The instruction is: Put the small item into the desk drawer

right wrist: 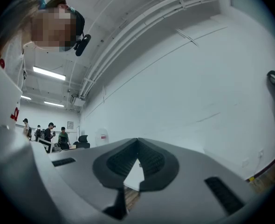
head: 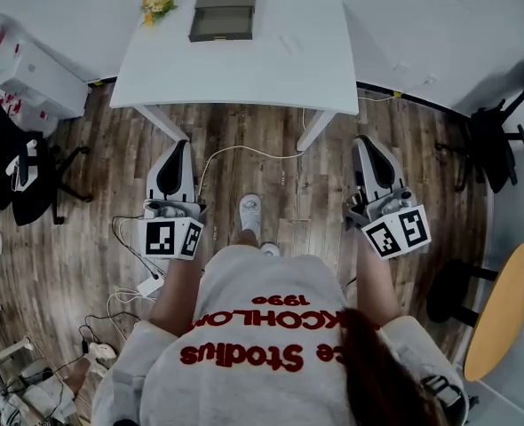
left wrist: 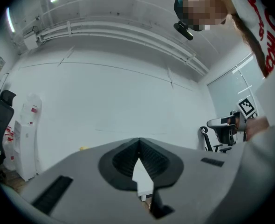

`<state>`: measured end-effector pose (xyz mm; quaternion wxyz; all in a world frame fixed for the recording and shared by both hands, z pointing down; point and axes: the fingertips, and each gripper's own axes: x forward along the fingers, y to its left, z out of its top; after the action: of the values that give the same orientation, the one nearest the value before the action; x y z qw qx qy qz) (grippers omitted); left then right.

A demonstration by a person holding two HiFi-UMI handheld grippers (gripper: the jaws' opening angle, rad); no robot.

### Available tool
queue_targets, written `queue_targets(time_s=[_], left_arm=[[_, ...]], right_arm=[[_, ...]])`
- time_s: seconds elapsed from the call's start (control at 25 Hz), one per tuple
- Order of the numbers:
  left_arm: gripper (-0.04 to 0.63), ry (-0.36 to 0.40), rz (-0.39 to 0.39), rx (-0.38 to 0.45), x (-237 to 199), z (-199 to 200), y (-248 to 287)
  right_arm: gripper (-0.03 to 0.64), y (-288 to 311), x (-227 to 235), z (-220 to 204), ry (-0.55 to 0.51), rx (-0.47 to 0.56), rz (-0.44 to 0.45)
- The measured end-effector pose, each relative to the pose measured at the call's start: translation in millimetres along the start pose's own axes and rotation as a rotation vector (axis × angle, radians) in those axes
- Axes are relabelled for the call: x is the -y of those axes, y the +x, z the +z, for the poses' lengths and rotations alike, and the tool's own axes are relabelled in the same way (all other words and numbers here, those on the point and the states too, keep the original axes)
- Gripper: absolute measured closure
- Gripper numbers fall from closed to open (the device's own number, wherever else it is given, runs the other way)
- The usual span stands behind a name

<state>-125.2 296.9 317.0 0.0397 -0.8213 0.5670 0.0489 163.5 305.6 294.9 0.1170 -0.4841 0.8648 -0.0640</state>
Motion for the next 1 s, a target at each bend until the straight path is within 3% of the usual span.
queue_targets(time_s=[0.6, 1.0], left_arm=[[0.588, -0.001, -0.054, 0.028, -72, -3, 116], [0.588, -0.021, -0.109, 0.039, -86, -6, 147]], right_arm=[[0.612, 125, 32, 3, -0.005, 0.027, -0.016], [0.612, 166, 30, -5, 0.001, 0.011, -0.021]])
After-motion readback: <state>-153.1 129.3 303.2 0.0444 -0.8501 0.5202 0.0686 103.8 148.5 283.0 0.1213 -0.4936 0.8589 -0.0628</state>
